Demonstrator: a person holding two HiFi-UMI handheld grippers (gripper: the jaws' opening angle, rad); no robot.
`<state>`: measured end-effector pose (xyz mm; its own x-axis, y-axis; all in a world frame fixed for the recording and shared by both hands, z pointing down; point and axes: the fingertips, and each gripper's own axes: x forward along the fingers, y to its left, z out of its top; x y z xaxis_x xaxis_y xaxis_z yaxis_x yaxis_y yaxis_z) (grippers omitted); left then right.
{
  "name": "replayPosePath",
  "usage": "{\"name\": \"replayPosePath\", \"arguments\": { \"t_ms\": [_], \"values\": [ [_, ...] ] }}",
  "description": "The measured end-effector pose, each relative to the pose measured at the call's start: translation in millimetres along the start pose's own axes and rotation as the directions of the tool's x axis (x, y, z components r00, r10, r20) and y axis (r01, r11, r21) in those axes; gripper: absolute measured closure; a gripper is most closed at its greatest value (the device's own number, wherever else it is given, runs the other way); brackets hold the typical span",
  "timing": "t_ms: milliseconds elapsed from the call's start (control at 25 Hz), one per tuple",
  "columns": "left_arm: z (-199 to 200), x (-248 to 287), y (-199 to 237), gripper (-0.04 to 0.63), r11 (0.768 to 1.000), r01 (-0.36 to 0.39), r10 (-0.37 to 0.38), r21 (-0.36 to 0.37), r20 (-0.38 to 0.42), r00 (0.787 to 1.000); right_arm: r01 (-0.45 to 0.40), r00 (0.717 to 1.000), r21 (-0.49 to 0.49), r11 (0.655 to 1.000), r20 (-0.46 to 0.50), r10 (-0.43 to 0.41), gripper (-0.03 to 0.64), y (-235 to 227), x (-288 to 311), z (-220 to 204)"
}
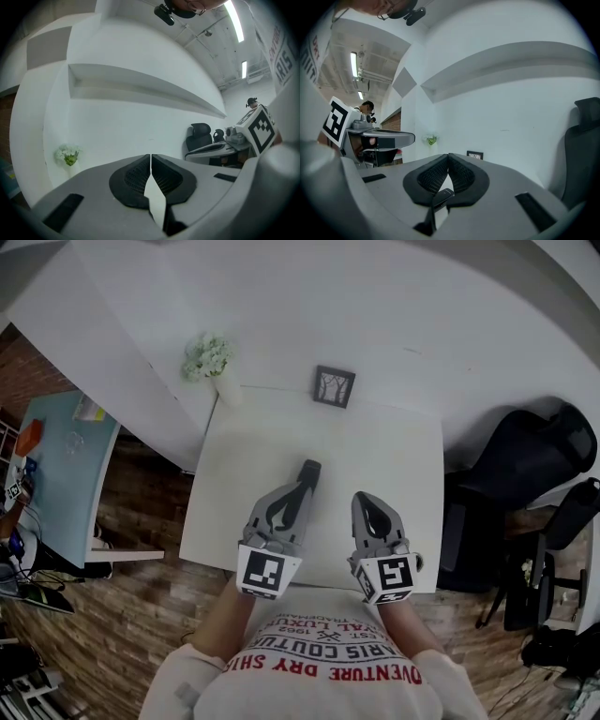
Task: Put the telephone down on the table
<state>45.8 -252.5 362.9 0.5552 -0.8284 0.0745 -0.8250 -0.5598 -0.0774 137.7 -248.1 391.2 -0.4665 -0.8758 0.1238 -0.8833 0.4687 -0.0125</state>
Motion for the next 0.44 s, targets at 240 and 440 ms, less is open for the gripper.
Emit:
{"name": "replayPosePath", "arguments": {
  "t_ms": [240, 440],
  "values": [
    [-7.0, 3.5, 8.9, 0.571, 1.0, -0.02, 0.019, -0.018, -0.032, 0.999, -0.002, 1.0, -0.014, 1.0, -0.003, 0.002, 0.592, 2.1, 5.2, 0.6],
    [-7.5, 3.3, 8.1, 0.571, 1.0, -0.016, 0.015, -0.022, -0.038, 0.999, -0.006, 1.0, -0.013, 1.0, -0.006, 0.006, 0.592, 1.7, 8.1, 0.8]
  ]
}}
